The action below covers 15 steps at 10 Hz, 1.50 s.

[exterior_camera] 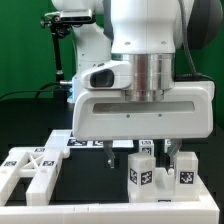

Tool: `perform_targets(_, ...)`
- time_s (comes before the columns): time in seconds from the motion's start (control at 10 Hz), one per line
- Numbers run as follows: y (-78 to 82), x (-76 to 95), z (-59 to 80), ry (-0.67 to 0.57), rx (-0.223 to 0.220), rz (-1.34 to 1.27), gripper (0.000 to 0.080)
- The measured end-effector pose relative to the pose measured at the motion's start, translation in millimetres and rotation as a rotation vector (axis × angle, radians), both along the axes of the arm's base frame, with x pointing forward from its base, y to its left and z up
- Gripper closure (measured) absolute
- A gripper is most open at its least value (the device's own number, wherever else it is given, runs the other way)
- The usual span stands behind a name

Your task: Assemble chair

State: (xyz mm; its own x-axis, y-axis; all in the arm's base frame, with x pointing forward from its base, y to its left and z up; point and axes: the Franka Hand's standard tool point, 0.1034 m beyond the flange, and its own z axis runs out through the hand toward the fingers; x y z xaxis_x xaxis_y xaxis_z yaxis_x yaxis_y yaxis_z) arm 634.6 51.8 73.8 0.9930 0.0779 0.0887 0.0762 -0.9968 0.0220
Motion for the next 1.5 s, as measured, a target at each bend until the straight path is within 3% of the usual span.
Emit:
perform_targets(0.3, -1.7, -0.4, -0.8, 0.009, -0.045, 0.241, 0.0151)
perform_targets(0.5, -2.7, -0.3, -0.8, 0.009, -0.047, 0.246, 0.0404)
perform_targets(0.6, -2.5, 0.2, -0.1, 0.007, -0.045, 0.236, 0.0404)
perform_targets(0.7, -2.6, 0.3, 0.1, 0.007, -0.044, 0.218, 0.0509)
perform_targets(1.1, -2.3, 0.4, 0.2, 0.001, -0.024, 0.035, 0.0509)
perform_targets(1.5, -7.1, -2.9, -1.3, -0.002, 0.030, -0.418, 0.0509)
